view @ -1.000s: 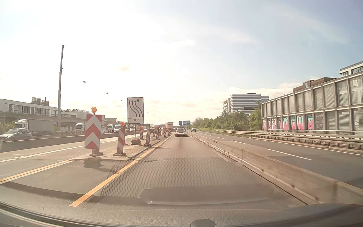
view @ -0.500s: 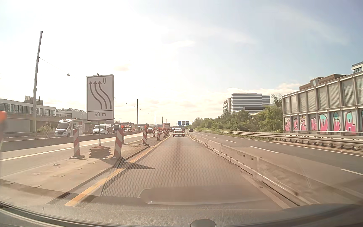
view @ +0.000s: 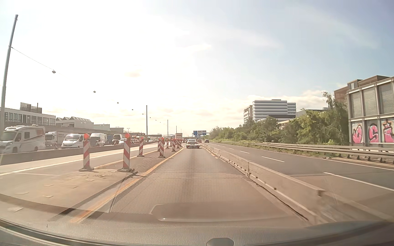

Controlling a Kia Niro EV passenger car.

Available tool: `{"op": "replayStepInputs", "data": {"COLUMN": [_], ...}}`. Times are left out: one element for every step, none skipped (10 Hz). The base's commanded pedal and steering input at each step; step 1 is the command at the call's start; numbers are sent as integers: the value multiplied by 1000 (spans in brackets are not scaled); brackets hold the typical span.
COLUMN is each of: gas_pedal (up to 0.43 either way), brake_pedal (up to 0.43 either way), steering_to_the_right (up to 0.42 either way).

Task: Follow the waypoints while adhering to traffic rules and regulations

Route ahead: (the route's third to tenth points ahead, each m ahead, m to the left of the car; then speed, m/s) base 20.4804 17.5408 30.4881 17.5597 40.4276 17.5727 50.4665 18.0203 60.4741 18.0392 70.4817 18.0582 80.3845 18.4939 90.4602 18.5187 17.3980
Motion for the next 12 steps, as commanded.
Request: {"op": "replayStepInputs", "data": {"gas_pedal": [87,87,87,87,87,87,87,87,87,87,87,87], "brake_pedal": [0,0,0,0,0,0,0,0,0,0,0,0], "steering_to_the_right": [-8,-9,-9,-10,-10,-11,-11,-10,-7,-6,-5,-5]}}
